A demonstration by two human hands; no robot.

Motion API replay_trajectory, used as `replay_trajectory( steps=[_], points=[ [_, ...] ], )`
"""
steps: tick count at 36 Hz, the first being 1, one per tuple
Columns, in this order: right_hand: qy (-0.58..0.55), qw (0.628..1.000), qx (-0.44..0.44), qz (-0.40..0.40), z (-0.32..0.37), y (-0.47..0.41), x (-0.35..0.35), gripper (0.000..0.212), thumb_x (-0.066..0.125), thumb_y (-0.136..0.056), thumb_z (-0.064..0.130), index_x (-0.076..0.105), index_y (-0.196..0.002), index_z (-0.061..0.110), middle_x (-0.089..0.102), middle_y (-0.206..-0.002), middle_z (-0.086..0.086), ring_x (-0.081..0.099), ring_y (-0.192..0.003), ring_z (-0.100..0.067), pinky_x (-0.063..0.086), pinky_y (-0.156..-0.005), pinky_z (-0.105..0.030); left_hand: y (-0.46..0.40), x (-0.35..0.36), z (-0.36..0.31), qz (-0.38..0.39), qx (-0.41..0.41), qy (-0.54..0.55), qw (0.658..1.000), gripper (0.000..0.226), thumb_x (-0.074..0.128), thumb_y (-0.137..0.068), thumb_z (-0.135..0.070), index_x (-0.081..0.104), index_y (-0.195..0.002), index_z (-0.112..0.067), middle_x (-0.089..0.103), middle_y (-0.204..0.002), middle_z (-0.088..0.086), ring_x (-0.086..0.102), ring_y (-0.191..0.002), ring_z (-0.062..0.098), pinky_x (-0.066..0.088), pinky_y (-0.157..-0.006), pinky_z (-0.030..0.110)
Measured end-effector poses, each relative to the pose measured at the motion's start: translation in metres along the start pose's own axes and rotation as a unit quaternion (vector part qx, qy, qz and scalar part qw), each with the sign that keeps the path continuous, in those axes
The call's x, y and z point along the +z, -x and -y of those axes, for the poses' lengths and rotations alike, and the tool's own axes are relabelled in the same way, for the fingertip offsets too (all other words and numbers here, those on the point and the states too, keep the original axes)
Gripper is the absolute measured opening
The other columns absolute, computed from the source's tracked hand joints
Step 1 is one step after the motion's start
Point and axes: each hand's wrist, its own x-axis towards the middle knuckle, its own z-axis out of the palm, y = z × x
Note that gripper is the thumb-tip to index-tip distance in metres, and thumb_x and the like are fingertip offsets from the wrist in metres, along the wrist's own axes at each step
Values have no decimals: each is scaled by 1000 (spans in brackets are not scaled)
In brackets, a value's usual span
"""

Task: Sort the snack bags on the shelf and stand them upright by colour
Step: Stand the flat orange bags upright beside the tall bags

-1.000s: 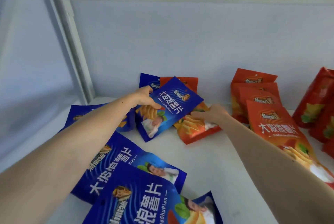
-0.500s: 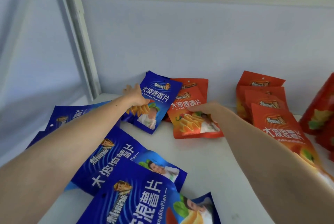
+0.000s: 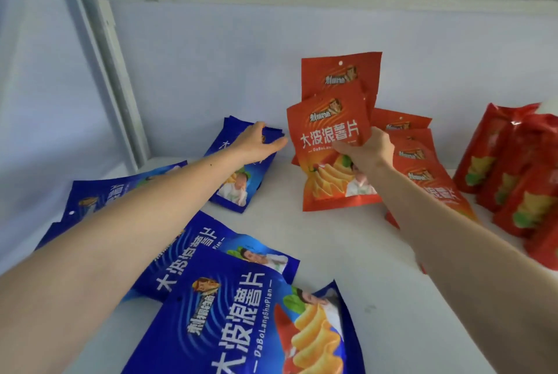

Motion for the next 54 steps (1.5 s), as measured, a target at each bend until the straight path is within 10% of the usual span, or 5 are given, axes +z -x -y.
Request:
replay_trajectory(
  steps=[5, 16, 34, 45, 54],
  points=[
    [-16, 999, -35, 21, -4, 14, -34, 58, 92, -60, 40, 65, -107, 18, 73, -96, 3, 68, -72, -14, 59, -66, -32, 12, 18, -32, 74, 7, 175, 982, 107, 62, -63, -82, 26, -149, -29, 45, -147, -2, 45, -133, 19, 39, -110, 42],
    [-101, 990, 20, 94, -38, 56, -111, 49, 89, -68, 13, 64, -110, 4, 70, -82, -4, 60, -42, -4, 45, -39, -19, 57, 72, -110, 79, 0, 453, 888, 28, 81, -77, -28, 67, -101, -21, 75, -100, 5, 72, -92, 21, 57, -86, 42],
    [-24, 981, 170, 90, -134, 88, -214, 55, 92, -57, 41, 67, -92, 6, 74, -89, -13, 73, -79, -34, 61, -70, -45, 152, 207, -206, -10, -252, 540, 803, 42, 84, -73, -12, 62, -108, -4, 71, -92, 12, 69, -74, 27, 59, -64, 44],
    [19, 985, 167, 39, -166, 103, -226, 45, 84, -75, 34, 60, -102, 6, 59, -82, -2, 58, -66, -16, 41, -47, -23, 173, 243, -203, -52, -219, 372, 901, 73, 88, -60, -44, 54, -116, -12, 65, -117, 5, 65, -103, 26, 54, -89, 39],
    [131, 981, 140, 36, -174, 116, -211, 80, 60, -86, 53, 30, -144, 6, 43, -144, -16, 34, -137, -35, 34, -111, -48, 174, 263, -206, -46, -212, 257, 942, 75, 68, -83, -49, 30, -137, -13, 53, -136, 12, 53, -122, 33, 46, -101, 46]
  ],
)
